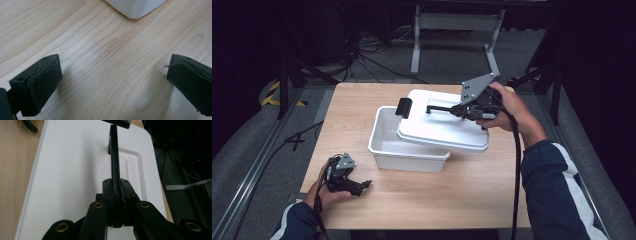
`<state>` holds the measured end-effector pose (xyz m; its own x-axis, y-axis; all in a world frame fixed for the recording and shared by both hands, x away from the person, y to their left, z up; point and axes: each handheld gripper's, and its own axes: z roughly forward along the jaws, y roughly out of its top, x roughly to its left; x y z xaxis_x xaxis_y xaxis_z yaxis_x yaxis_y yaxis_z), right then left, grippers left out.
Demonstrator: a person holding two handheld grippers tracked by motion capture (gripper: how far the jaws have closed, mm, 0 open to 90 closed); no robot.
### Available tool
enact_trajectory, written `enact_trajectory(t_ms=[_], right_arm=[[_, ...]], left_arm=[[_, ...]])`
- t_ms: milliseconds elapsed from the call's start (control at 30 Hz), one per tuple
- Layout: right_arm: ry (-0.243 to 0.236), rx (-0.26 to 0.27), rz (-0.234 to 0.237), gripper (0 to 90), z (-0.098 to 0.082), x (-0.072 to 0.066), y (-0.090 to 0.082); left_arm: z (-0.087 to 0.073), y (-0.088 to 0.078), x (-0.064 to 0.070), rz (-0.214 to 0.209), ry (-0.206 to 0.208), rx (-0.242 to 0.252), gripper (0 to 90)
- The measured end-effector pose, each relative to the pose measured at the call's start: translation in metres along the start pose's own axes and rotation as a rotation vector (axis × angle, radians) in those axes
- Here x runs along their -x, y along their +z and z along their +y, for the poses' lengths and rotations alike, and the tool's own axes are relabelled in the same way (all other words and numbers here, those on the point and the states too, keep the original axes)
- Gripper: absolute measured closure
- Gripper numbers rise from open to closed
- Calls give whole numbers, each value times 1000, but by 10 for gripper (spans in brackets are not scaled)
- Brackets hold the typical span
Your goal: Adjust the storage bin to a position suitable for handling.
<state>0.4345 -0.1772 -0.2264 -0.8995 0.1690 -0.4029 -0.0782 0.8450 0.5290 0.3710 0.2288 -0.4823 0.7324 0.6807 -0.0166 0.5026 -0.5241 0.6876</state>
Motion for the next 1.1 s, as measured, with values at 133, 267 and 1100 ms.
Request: enact_trajectory(t_ms=[133,267,1100], right_arm=[[16,1,-14,844,-12,0,-11],[24,10,-27,844,-23,1,-19],[170,-6,-138,844,-126,-6,-83]], left_arm=[[0,0,0,0,0,0,4],[0,0,0,-1,0,-1,4],[0,0,0,-2,-1,-1,3]])
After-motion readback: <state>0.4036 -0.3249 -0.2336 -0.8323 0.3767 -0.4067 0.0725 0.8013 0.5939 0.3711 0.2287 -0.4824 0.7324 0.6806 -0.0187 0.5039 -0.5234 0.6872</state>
